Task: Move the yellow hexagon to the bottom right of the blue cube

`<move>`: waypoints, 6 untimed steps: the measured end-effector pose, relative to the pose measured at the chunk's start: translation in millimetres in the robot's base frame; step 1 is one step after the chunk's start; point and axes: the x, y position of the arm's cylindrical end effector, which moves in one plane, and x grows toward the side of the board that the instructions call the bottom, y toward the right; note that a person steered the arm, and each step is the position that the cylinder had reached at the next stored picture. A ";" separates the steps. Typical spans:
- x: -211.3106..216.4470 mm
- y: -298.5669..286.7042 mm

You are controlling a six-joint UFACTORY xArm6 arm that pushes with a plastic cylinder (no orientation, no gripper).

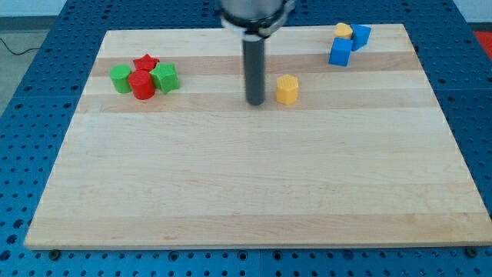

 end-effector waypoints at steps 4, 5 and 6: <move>-21.3 75.3; 9.6 77.5; 16.7 116.5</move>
